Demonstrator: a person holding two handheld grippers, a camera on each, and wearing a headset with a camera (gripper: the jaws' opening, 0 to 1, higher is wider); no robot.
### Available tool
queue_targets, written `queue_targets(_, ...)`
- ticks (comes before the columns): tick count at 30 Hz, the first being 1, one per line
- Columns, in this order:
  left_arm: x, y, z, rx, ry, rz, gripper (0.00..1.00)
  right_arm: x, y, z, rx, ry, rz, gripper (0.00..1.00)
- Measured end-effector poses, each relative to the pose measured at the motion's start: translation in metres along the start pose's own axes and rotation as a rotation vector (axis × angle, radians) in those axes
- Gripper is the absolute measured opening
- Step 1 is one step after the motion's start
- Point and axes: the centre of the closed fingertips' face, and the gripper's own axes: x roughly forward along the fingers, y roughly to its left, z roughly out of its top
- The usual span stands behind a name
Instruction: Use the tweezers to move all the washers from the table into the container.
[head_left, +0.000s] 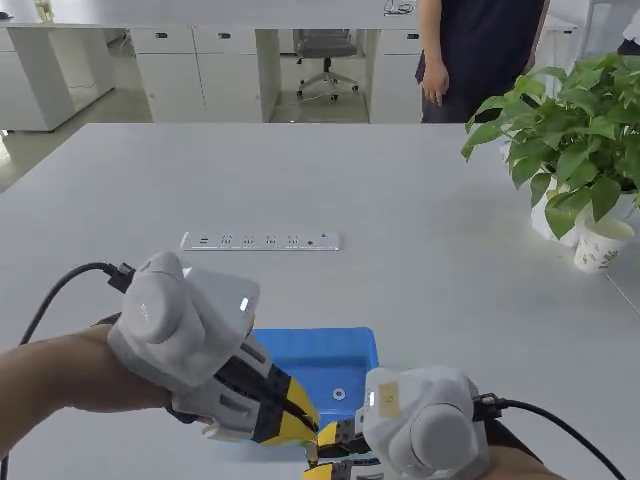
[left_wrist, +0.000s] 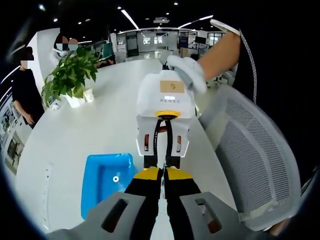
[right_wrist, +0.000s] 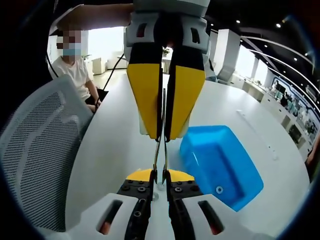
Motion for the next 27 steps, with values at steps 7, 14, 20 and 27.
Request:
queue_targets(7, 0.003, -0.004, -0.005, -0.011, 0.004, -0.007, 0.06, 0.004, 0.006, -0.003, 0.005, 0.006, 0.017, 0.11)
queue_targets(14, 0.005, -0.007, -0.009, -0.014, 0.012, -0.011, 0.06, 0.007, 0.010, -0.004, 0.029, -0.004, 0.024, 0.12)
queue_targets(20, 0.009, -0.011, -0.012, -0.017, 0.015, -0.018, 0.06, 0.010, 0.015, -0.008, 0.034, -0.002, 0.029, 0.12)
queue_targets(27, 0.012, -0.015, -0.016, -0.022, 0.019, -0.029, 0.06, 0.013, 0.020, -0.012, 0.038, 0.004, 0.039, 0.12)
